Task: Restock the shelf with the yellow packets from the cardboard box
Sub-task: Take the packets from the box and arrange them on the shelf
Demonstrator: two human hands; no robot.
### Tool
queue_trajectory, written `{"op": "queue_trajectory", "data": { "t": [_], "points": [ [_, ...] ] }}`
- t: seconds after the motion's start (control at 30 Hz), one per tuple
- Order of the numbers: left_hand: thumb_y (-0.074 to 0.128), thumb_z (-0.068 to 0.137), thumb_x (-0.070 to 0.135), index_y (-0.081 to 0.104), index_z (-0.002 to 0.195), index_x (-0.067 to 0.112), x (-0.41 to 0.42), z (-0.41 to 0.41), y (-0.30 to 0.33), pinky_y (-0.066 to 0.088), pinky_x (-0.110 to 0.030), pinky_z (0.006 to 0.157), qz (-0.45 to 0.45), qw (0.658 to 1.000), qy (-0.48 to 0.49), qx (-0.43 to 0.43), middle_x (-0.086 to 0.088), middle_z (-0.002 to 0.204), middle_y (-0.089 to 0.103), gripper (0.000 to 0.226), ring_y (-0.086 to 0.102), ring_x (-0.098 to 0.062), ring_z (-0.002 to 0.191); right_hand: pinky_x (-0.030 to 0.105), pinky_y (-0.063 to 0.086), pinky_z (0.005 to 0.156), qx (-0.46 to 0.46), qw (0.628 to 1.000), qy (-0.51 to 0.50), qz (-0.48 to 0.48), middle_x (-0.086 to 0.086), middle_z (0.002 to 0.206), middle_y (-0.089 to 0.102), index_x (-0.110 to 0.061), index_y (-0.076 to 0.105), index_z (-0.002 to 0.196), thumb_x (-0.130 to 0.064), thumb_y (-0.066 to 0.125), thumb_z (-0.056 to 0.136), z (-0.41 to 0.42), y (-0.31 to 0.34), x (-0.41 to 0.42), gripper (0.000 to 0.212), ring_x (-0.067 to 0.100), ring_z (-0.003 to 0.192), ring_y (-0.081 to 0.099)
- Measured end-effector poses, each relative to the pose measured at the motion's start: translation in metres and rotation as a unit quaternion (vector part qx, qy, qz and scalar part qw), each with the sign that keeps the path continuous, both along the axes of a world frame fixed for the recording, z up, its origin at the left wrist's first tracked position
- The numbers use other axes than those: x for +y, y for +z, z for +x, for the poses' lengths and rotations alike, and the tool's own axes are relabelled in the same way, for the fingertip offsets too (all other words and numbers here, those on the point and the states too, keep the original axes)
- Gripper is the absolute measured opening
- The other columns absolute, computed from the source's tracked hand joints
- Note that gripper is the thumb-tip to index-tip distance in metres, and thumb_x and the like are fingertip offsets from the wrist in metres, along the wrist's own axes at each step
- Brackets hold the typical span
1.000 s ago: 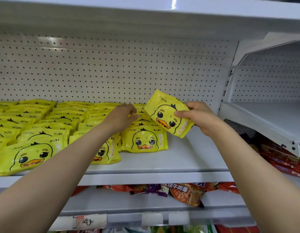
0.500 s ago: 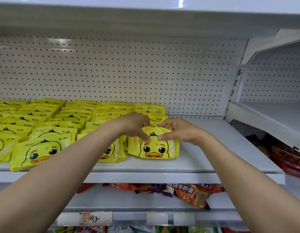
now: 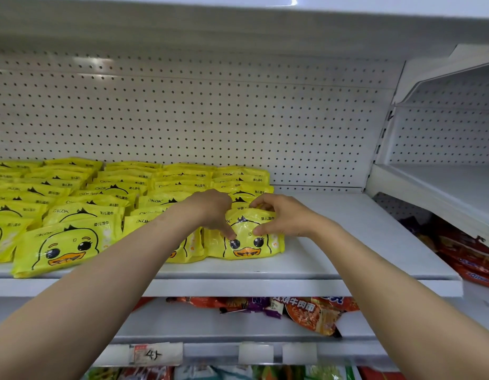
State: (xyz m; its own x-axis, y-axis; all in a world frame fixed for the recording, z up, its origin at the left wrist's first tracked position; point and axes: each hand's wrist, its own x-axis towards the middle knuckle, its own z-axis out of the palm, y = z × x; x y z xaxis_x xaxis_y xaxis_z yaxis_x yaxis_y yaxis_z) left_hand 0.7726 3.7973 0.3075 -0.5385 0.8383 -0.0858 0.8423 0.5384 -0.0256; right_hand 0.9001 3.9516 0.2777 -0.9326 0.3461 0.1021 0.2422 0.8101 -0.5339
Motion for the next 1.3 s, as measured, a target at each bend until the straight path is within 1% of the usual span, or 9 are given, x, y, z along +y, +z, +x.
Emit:
{"op": "queue_trajectory", "data": {
  "t": [0.13, 0.3, 0.53, 0.67, 0.8, 0.93, 1.03, 1.2, 1.3],
  "points": [
    [0.080, 0.064, 0.062, 0.050, 0.129, 0.024, -0.004, 0.002, 0.001, 0.043, -0.033, 0.079, 0.017, 1.000, 0.021, 0.010, -0.009, 0.125, 0.049, 0.080, 0.049, -0.030, 0.114, 0.032, 0.047, 0.100, -0.002, 0.999, -0.004, 0.032, -0.001, 0.124, 0.061, -0.030, 0.058, 0.129, -0.035, 0.089, 0.068, -0.001, -0.004, -0.001, 0.069, 0.013, 0.117, 0.056],
    [0.080, 0.063, 0.062, 0.049, 0.129, 0.026, -0.010, 0.002, -0.004, 0.045, -0.039, 0.089, 0.035, 0.999, 0.028, 0.004, -0.013, 0.128, 0.045, 0.081, 0.047, -0.034, 0.116, 0.031, 0.048, 0.098, -0.007, 0.998, -0.001, 0.067, -0.002, 0.123, 0.062, -0.025, 0.059, 0.129, -0.036, 0.088, 0.069, 0.001, -0.001, -0.003, 0.067, 0.013, 0.115, 0.058],
    [0.078, 0.066, 0.062, 0.048, 0.130, 0.025, -0.017, 0.001, -0.007, 0.044, -0.039, 0.091, 0.065, 0.998, 0.024, -0.002, -0.012, 0.128, 0.046, 0.080, 0.045, -0.033, 0.120, 0.035, 0.049, 0.096, -0.031, 0.994, -0.011, 0.108, -0.002, 0.121, 0.061, -0.028, 0.058, 0.129, -0.045, 0.085, 0.069, -0.002, 0.002, -0.006, 0.068, 0.015, 0.114, 0.057],
    [0.073, 0.071, 0.064, 0.050, 0.127, 0.020, -0.022, -0.001, -0.009, 0.041, -0.038, 0.089, 0.103, 0.995, -0.001, 0.008, -0.007, 0.119, 0.057, 0.075, 0.039, -0.027, 0.125, 0.034, 0.048, 0.096, -0.021, 0.990, -0.050, 0.134, -0.004, 0.120, 0.061, -0.028, 0.058, 0.130, -0.055, 0.075, 0.076, -0.002, 0.008, -0.010, 0.062, 0.014, 0.115, 0.056],
    [0.073, 0.074, 0.060, 0.050, 0.131, 0.023, -0.038, -0.009, 0.000, 0.043, -0.041, 0.095, 0.154, 0.988, -0.013, 0.027, -0.003, 0.124, 0.057, 0.072, 0.040, -0.026, 0.125, 0.039, 0.044, 0.100, -0.016, 0.973, -0.072, 0.220, 0.002, 0.134, 0.054, -0.029, 0.053, 0.134, -0.055, 0.066, 0.084, -0.012, 0.025, -0.026, 0.058, 0.021, 0.128, 0.044],
    [0.079, 0.075, 0.043, 0.047, 0.135, 0.023, -0.078, -0.026, 0.017, 0.043, -0.042, 0.097, 0.216, 0.976, 0.013, 0.037, -0.007, 0.129, 0.050, 0.071, 0.039, -0.027, 0.127, 0.039, 0.039, 0.102, 0.039, 0.959, -0.054, 0.274, 0.001, 0.142, 0.050, -0.026, 0.051, 0.136, -0.049, 0.060, 0.091, -0.036, 0.055, -0.061, 0.051, 0.023, 0.134, 0.039],
    [0.080, 0.076, 0.036, 0.046, 0.137, 0.023, -0.121, -0.042, 0.025, 0.045, -0.043, 0.095, 0.257, 0.964, 0.046, 0.057, -0.008, 0.128, 0.047, 0.071, 0.041, -0.029, 0.126, 0.042, 0.040, 0.104, 0.088, 0.957, -0.039, 0.272, 0.000, 0.143, 0.049, -0.028, 0.051, 0.135, -0.050, 0.056, 0.093, -0.056, 0.071, -0.097, 0.048, 0.023, 0.135, 0.038],
    [0.069, 0.085, 0.043, 0.048, 0.136, 0.023, -0.212, -0.061, 0.027, 0.043, -0.042, 0.097, 0.324, 0.935, 0.099, 0.107, -0.008, 0.132, 0.047, 0.058, 0.044, -0.029, 0.125, 0.037, 0.039, 0.102, 0.149, 0.955, 0.018, 0.255, 0.002, 0.143, 0.050, -0.029, 0.051, 0.137, -0.047, 0.057, 0.094, -0.084, 0.073, -0.175, 0.047, 0.024, 0.133, 0.041],
    [0.064, 0.087, 0.048, 0.050, 0.134, 0.023, -0.275, -0.069, 0.022, 0.043, -0.042, 0.095, 0.333, 0.924, 0.130, 0.139, -0.006, 0.130, 0.048, 0.054, 0.043, -0.028, 0.125, 0.033, 0.035, 0.105, 0.169, 0.951, 0.062, 0.250, 0.002, 0.143, 0.051, -0.028, 0.051, 0.137, -0.046, 0.057, 0.094, -0.104, 0.067, -0.230, 0.047, 0.024, 0.133, 0.041]
  ]
}}
